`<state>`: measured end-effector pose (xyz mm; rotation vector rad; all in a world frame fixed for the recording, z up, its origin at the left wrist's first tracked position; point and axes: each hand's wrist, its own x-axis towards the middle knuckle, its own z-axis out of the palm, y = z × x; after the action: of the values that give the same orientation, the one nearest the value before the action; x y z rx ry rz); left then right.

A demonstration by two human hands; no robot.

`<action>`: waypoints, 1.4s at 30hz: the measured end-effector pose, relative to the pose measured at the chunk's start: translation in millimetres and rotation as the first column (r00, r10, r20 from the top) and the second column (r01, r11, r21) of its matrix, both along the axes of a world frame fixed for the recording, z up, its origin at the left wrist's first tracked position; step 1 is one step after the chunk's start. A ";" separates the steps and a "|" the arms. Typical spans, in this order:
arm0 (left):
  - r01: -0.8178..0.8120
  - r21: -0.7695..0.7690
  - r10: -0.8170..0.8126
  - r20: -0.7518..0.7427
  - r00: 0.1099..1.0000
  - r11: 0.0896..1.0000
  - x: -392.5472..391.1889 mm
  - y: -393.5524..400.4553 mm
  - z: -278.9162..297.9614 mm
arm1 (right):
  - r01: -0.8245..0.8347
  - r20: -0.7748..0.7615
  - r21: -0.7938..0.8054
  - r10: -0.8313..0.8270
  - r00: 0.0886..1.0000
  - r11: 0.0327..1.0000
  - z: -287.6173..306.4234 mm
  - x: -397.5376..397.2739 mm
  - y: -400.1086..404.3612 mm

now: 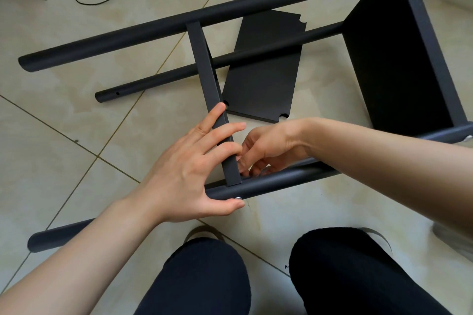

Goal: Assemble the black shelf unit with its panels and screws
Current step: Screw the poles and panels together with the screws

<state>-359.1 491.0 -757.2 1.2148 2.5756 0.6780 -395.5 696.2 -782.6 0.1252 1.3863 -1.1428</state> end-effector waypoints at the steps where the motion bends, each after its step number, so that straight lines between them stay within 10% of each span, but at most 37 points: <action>1: -0.001 -0.002 0.001 0.000 1.000 1.000 0.1 0.2 0.1 | 0.005 -0.001 0.002 -0.005 1.000 1.000 -0.3 0.8 0.3; 42: -0.001 0.009 0.001 -0.001 1.000 1.000 0.1 0.8 1.5 | -0.007 -0.024 -0.036 0.006 1.000 0.999 -4.0 4.4 -3.6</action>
<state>-359.0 491.8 -755.7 1.2167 2.5768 0.6899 -391.2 692.6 -786.6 0.0820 1.3857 -1.1664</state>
